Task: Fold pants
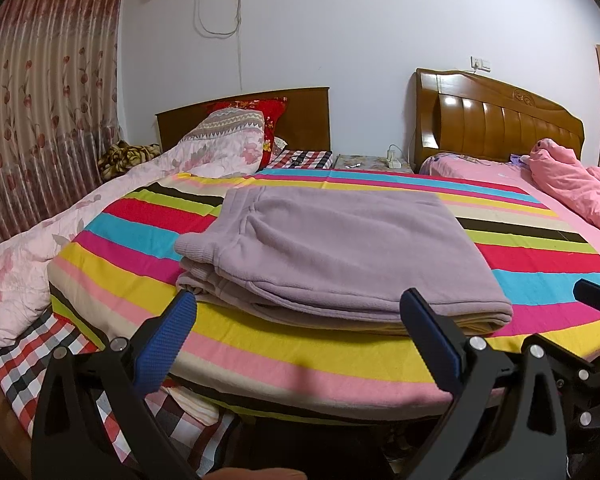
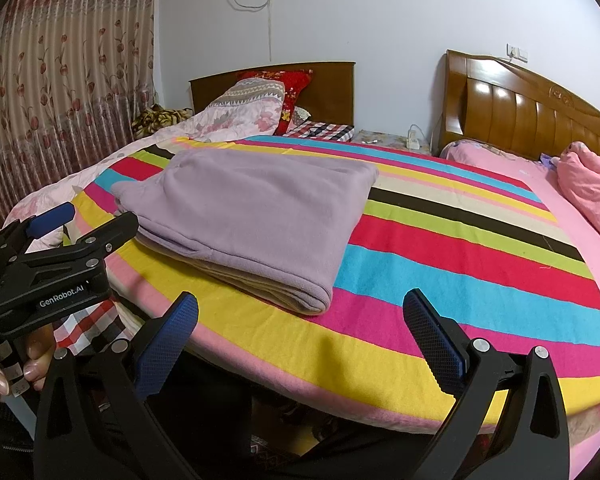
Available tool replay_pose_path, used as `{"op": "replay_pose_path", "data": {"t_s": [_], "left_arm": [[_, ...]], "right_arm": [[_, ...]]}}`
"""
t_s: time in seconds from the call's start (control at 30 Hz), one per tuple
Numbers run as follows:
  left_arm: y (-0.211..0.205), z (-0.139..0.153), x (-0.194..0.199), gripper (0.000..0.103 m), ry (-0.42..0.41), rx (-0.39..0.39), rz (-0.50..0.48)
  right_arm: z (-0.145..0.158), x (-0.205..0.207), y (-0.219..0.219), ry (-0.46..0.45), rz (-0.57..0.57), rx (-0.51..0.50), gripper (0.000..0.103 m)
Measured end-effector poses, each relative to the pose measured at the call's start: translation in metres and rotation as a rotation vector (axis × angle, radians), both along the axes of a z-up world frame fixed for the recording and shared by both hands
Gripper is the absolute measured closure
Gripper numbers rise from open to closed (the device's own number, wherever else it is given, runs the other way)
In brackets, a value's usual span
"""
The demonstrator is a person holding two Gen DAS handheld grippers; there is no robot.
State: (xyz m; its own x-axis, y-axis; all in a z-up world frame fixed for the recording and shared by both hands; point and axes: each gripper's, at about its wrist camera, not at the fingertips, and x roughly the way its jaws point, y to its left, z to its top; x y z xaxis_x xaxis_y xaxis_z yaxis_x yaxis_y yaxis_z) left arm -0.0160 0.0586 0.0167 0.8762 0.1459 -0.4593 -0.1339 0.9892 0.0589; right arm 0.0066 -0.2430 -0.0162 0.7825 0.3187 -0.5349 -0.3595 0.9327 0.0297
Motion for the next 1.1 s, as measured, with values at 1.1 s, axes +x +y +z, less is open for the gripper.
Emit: {"op": "replay_pose_path", "data": {"t_s": [1.1], "left_arm": [[-0.0018, 0.0002, -0.0006, 0.001, -0.001, 0.005, 0.004]], "right_arm": [[-0.0022, -0.005, 0.0003, 0.006, 0.0, 0.005, 0.004]]}}
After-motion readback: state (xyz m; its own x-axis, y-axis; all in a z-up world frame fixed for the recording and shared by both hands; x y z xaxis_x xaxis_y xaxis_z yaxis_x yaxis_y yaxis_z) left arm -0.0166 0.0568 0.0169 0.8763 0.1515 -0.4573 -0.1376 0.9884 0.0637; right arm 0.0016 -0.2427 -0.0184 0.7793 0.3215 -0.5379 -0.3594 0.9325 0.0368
